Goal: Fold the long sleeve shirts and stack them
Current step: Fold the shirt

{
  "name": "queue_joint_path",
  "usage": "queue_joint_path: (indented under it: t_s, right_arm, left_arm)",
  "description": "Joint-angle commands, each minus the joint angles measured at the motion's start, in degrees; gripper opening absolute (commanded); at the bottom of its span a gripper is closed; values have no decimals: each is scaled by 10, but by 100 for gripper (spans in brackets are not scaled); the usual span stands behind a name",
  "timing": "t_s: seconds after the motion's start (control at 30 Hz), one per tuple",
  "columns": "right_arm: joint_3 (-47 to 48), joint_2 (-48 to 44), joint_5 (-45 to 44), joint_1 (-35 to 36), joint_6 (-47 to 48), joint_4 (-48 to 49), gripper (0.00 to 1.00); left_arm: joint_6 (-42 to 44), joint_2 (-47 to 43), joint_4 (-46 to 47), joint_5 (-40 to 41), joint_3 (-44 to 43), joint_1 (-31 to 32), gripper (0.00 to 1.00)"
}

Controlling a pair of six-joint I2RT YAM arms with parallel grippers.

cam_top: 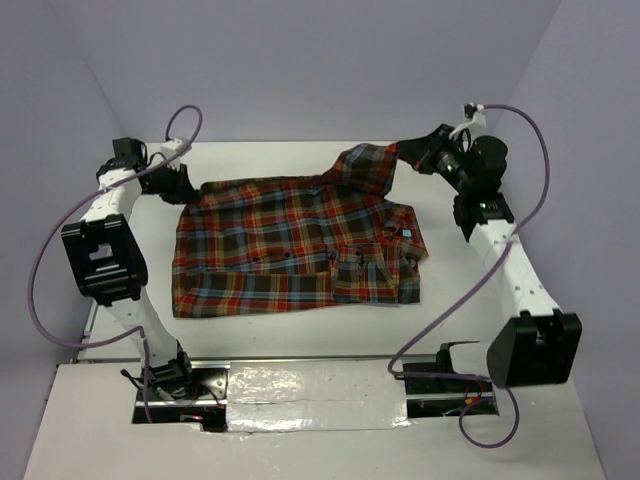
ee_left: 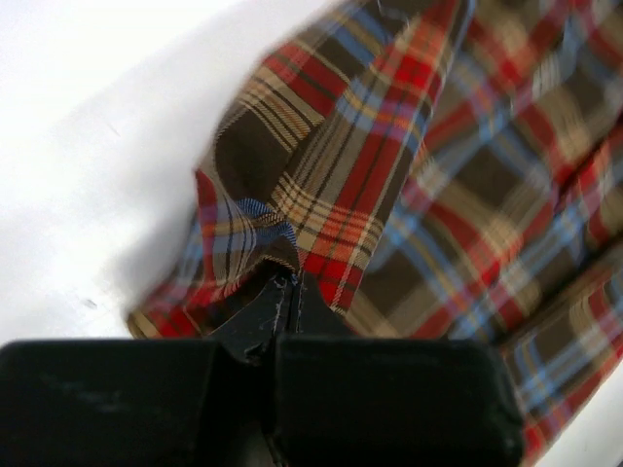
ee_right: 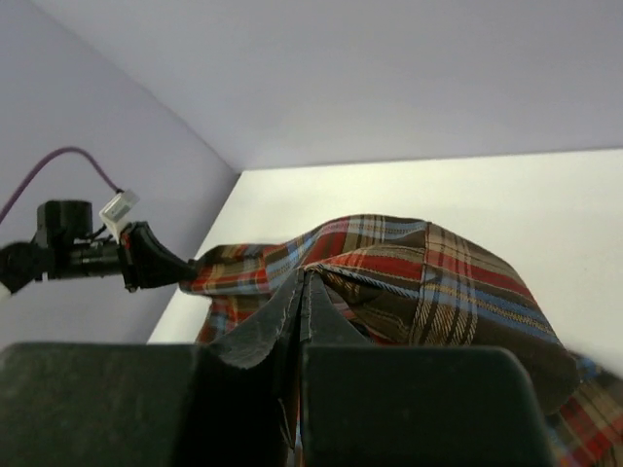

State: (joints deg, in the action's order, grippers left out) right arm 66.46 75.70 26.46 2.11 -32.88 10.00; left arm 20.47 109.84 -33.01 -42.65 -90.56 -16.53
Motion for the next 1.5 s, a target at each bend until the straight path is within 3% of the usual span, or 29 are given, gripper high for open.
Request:
queue_joint_path:
  t_s: [0.0,0.1,0.17,0.2,0.23,0.27,0.33,0.43,0.6,0.83,1.1,1.47]
  right_arm:
    - [-62,-48,16,-4,39,-29,0]
    - [-104,-91,18,-8,48,-58,0]
    - [-134,-117,25,-8,48,-67,0]
    - [-143,-123,28,-8,48,-67,0]
    - [-153,-128,32,-8,43,-66,0]
    - [-173,-135,39,-7,38,-60,0]
    - [-192,-138,47,-7,20,-49,0]
    - [-220,-144,53,-5,16,-39,0]
    - [-227,-154,52,-4,26,-45,0]
    - [-224,-150,61,-6,19,-31,0]
    - [-227,-151,54,-6,19,-38,0]
    - [-207,-137,47,-6,35,-60,0]
  left_arm:
    - [143,-29,-98,-9,47,-7,0]
    - [177,-60,-105,-5,83,-12,0]
    - [217,-92,-107,-19,107,-13,5]
    - [229,-103,-106,-28,135,-13,12]
    - [243,-114,-105,-35,150,-12,30]
    - [263,-124,-105,-46,163,-12,37]
    - [281,-140,-127,-58,185,-12,49]
    - [306,-144,-161,-70,190,-12,55]
    - [163,-186,-8,86,207,2,51]
    - [272,-194,28,272,223,105,50]
    - [349,-156,18,307,219,110,57]
    - [324,-105,16,270,203,110,59]
